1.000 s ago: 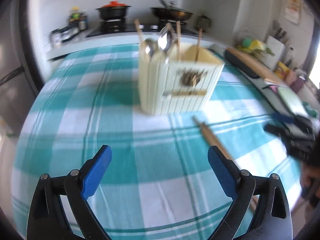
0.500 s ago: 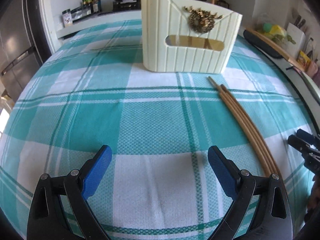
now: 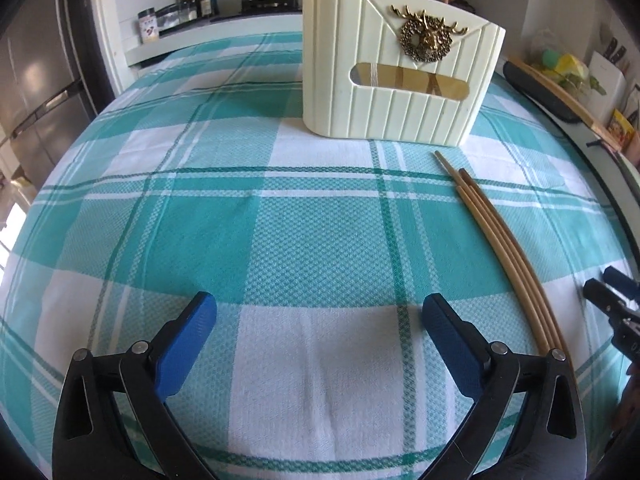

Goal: Organize utensils

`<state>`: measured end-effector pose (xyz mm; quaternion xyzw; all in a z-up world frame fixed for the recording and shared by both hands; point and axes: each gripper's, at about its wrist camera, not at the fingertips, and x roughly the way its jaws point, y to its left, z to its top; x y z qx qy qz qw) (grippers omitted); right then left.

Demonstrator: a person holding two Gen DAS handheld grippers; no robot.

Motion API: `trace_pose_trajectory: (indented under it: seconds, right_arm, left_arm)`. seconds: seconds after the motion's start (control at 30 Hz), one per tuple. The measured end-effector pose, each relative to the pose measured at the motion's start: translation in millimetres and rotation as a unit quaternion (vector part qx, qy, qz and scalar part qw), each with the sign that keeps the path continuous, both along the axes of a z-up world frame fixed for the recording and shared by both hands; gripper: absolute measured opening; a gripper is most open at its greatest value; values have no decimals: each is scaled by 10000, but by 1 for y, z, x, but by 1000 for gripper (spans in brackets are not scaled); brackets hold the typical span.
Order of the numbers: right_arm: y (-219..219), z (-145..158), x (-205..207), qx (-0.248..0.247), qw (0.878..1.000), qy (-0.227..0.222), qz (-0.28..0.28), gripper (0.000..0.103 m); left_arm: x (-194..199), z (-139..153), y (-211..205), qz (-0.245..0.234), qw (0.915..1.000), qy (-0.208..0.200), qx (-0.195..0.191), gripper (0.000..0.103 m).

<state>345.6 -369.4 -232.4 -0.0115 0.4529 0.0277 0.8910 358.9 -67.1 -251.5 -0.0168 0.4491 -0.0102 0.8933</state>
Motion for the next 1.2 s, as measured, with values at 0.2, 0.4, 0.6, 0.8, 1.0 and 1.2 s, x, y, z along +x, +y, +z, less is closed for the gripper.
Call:
trace_pose_trajectory:
  seconds: [0.2, 0.4, 0.6, 0.8, 1.0, 1.2]
  right_arm:
    - [2, 0, 0, -32, 10000, 0, -2, 63]
    - [1, 0, 0, -28, 10000, 1, -2, 63]
    - [1, 0, 0, -27, 10000, -1, -2, 63]
    - [1, 0, 0, -32, 10000, -3, -2, 63]
    - [1, 0, 0, -33, 10000, -4, -2, 63]
    - [1, 0, 0, -31, 10000, -5, -1, 63]
  left_arm:
    - [-20, 14, -31, -194, 9972, -61, -719, 102]
    - [-17, 6, -72, -464, 9978, 96, -474, 102]
    - [-18, 2, -81, -461, 9989, 28, -42, 103]
    - [-16, 2, -76, -224, 9997, 111, -45, 103]
    - [-7, 2, -81, 13, 9996, 277, -69, 103]
    - [-8, 0, -76, 182, 9994, 288, 10, 103]
